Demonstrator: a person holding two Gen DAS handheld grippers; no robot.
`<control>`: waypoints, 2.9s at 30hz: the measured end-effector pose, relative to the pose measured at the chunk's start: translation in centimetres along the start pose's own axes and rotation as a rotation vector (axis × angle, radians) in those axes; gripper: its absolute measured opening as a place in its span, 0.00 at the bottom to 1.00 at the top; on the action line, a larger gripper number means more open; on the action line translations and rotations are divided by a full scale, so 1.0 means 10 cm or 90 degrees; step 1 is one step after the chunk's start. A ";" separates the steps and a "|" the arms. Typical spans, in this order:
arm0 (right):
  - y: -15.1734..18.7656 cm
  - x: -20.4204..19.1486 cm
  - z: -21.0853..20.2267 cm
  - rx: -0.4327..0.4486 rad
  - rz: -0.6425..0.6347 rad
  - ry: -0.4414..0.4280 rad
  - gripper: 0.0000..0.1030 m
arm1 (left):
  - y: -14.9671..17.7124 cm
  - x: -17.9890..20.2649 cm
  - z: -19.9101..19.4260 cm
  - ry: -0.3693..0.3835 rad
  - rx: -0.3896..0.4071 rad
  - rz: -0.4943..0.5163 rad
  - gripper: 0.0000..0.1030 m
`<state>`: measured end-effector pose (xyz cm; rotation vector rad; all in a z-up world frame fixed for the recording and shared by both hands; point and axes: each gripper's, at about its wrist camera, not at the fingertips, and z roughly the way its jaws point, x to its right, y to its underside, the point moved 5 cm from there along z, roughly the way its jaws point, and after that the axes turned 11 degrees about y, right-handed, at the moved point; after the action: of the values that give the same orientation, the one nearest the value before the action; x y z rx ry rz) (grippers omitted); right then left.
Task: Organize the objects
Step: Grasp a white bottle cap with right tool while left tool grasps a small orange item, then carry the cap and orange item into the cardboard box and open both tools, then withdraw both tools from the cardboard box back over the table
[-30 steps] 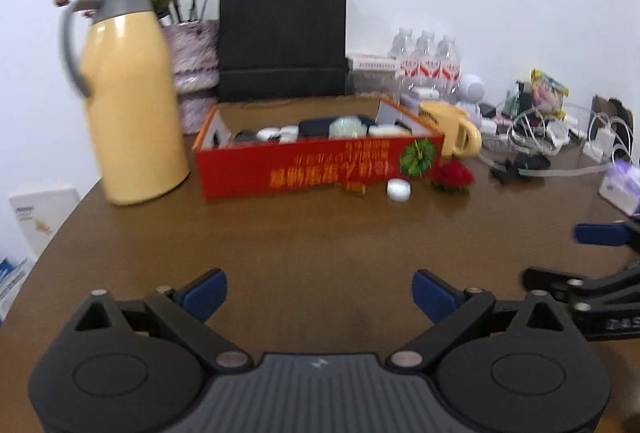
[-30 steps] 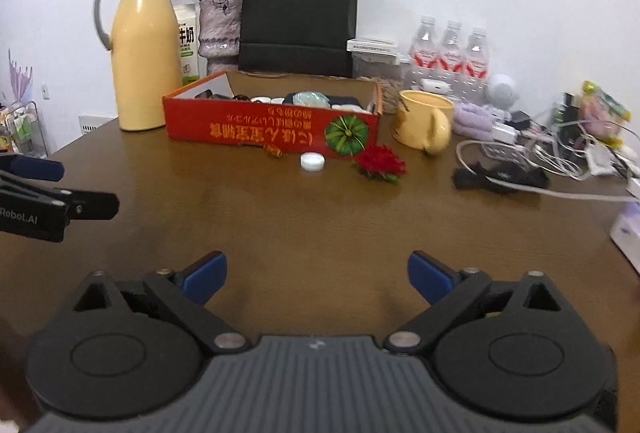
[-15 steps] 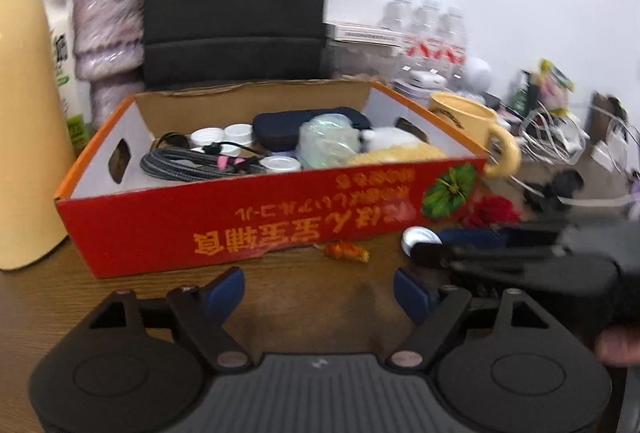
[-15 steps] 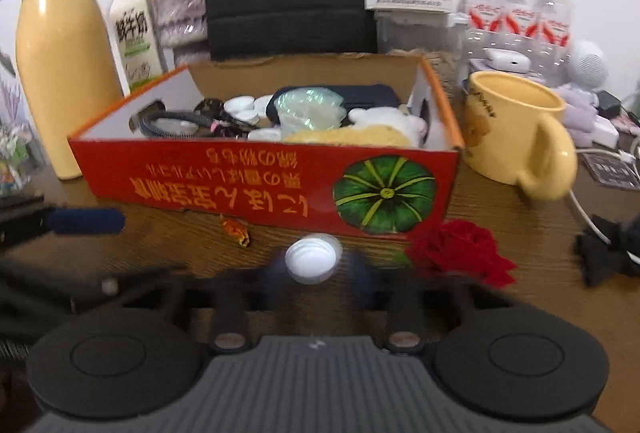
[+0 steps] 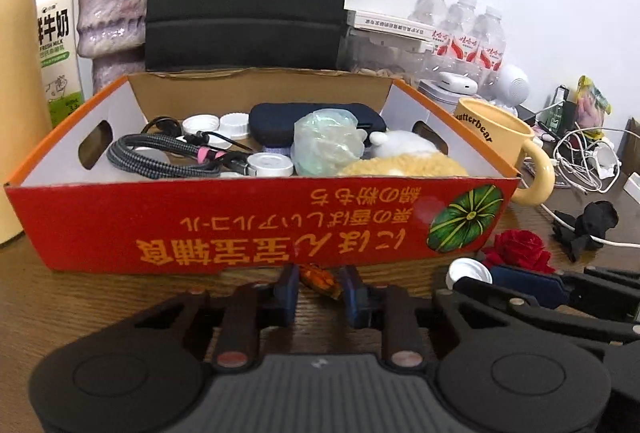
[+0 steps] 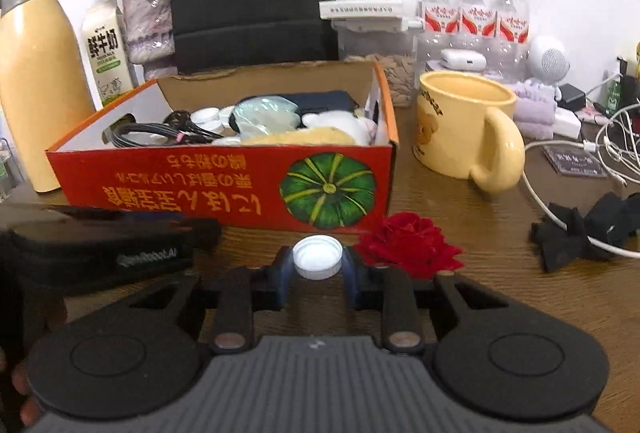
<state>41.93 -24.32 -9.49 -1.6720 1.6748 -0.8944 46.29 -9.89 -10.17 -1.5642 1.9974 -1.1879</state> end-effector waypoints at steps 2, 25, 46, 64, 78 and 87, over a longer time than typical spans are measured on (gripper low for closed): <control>0.01 -0.03 -0.02 0.005 -0.011 0.007 0.26 | 0.04 -0.03 -0.06 0.004 -0.003 -0.012 0.10; 0.36 -0.45 -1.12 0.065 0.007 -0.072 0.26 | 0.89 -0.09 -2.29 -0.046 0.107 -0.060 0.09; -1.05 -0.38 -0.66 0.134 0.006 -0.058 0.26 | -1.06 -0.52 -1.34 0.058 0.132 0.022 0.09; -1.43 -0.73 0.81 0.027 0.035 -0.087 0.65 | -1.31 -1.45 -0.19 -0.032 0.068 -0.043 0.72; -0.97 -0.29 -0.90 0.109 -0.028 0.006 0.93 | -0.73 -0.34 -1.91 -0.039 0.175 0.105 0.93; 0.52 -0.07 -1.77 0.017 -0.039 0.001 0.99 | 0.69 0.14 -2.41 -0.084 0.092 0.092 0.96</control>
<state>24.61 -22.89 -3.30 -1.7125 1.6135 -0.9433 24.68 -1.17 -0.93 -1.3671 1.8625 -1.1158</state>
